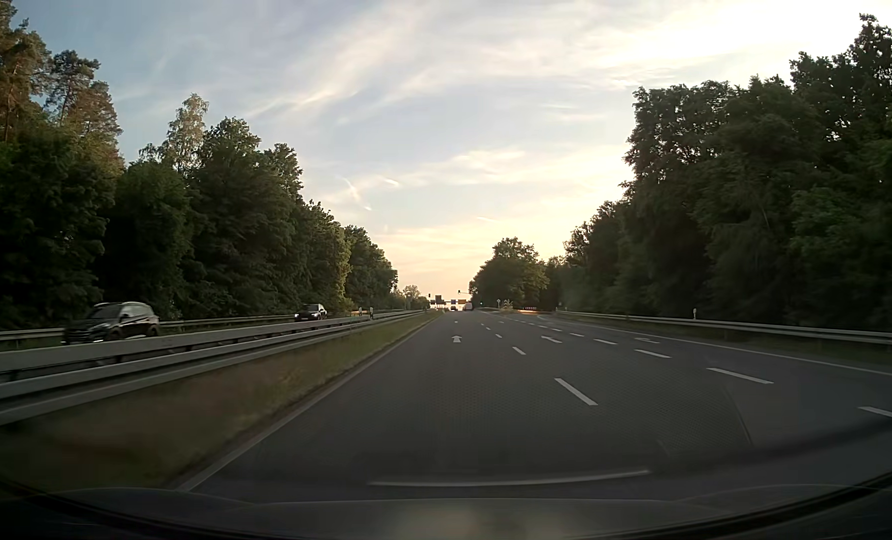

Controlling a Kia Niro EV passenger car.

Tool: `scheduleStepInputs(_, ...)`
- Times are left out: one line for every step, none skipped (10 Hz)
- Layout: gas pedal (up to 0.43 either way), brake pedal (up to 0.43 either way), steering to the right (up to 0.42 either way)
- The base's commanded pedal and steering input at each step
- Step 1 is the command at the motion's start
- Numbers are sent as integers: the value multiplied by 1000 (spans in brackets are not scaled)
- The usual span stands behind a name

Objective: Follow the waypoints while adhering to traffic rules and regulations

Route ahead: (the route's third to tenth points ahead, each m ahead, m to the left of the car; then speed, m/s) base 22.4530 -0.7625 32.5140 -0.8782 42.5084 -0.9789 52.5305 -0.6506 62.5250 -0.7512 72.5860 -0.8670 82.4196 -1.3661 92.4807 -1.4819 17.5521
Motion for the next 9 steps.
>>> scheduleStepInputs(0,0,0)
scheduleStepInputs(0,0,0)
scheduleStepInputs(0,0,0)
scheduleStepInputs(0,0,1)
scheduleStepInputs(0,0,1)
scheduleStepInputs(0,0,2)
scheduleStepInputs(0,0,2)
scheduleStepInputs(0,0,2)
scheduleStepInputs(0,0,2)
